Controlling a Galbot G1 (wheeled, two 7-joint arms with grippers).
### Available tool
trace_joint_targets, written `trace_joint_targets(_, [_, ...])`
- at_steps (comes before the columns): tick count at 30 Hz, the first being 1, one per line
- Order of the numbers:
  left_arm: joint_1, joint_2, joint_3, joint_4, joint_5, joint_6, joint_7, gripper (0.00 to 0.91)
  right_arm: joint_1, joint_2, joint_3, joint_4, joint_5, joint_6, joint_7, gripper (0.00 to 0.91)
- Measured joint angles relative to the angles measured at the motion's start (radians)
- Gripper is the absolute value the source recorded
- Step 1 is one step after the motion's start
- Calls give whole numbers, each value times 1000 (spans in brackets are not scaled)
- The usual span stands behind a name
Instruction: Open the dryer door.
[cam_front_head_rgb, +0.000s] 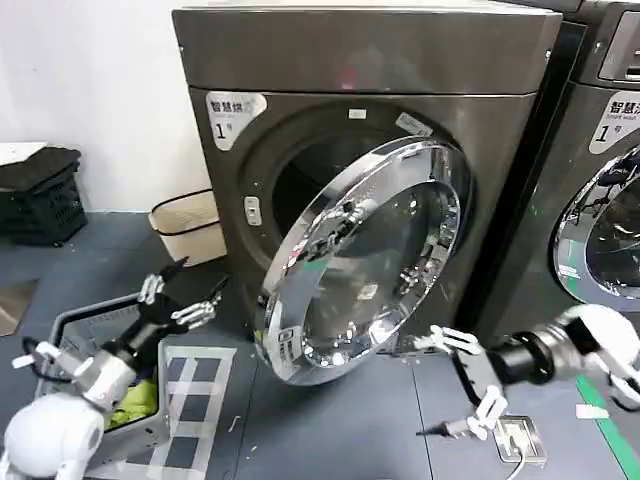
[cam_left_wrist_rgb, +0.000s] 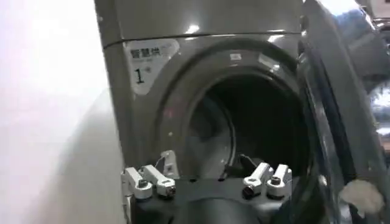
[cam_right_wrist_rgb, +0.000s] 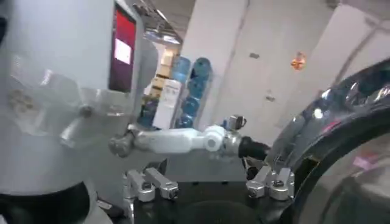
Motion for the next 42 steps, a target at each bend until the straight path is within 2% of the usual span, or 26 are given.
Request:
trace_joint_targets(8, [-125,-4,144,85,-1,-17,39,907,-342,73,360,62,15,25,0,907])
trace_joint_targets(20, [-245,-17,334,123,-17,-37,74,907,-618,289,701,29,53,126,21,907])
trace_joint_targets(31, [-318,-41,471,146,-29,-54,80,907,-694,510,874,-100,-48,268,229,907])
trace_joint_targets(34, [-349,-55,516,162,-31,-57,80,907,-691,569,922,-133,-105,304,309,907])
trace_joint_targets(36, [-370,-64,549,172,-31,-61,80,907,-682,610,959,-142,-165,301,410,907])
trace_joint_targets(42, [-433,-106,648,213,-29,-64,79,907,-656,722,1069,-137,-320,214,749,907])
